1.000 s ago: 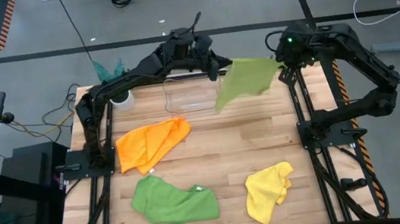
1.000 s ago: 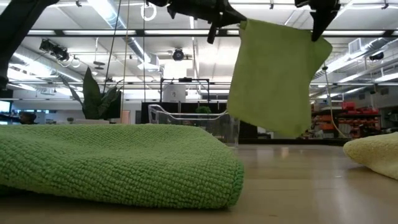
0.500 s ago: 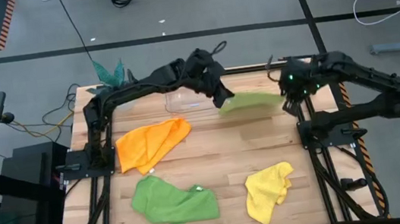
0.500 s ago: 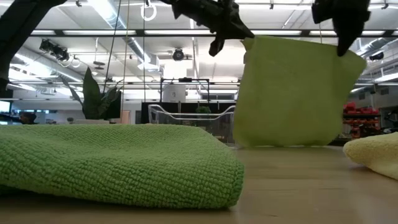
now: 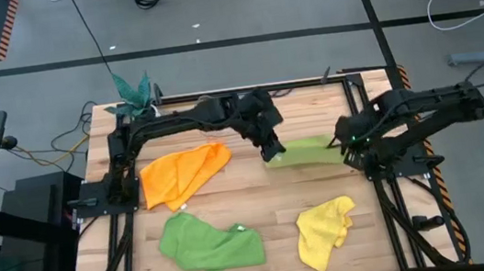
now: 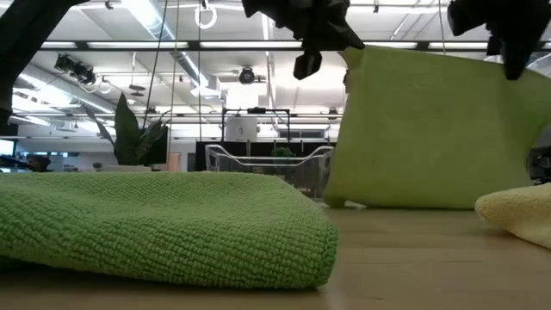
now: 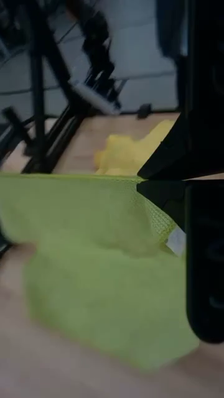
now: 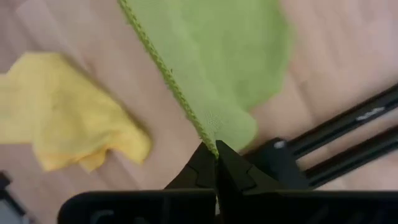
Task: Fold microfiber towels
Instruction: Fold the light green microfiber cloth
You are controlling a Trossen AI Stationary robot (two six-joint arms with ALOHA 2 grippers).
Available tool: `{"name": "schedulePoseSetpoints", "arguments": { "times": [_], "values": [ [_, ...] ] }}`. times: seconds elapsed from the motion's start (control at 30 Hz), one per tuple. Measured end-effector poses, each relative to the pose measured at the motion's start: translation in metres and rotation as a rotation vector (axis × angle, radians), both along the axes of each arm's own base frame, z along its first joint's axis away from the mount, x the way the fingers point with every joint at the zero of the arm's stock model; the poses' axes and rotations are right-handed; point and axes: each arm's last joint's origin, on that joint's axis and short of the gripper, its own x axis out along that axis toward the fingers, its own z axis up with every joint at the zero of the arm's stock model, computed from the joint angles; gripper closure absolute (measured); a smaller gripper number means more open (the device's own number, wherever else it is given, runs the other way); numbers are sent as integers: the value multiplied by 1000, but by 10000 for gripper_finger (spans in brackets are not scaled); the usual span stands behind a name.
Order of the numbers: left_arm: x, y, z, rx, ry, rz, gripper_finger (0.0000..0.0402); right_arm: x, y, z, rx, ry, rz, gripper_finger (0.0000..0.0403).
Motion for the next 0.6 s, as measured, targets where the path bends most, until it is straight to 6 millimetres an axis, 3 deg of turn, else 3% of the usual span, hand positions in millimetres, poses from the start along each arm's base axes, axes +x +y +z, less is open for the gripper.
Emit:
{"name": "schedulePoseSetpoints", "arguments": {
  "times": [0.17, 0.37, 0.6],
  "values": [
    [9, -14, -24, -37, 80, -50, 398, 3, 14, -17, 57, 1, -6, 403],
    [14, -28, -38, -89, 127, -106, 398, 10, 30, -47, 151, -9, 16, 403],
    [27, -29, -66, -128, 162, -112, 398, 13, 25, -66, 147, 23, -31, 403]
  ]
}}
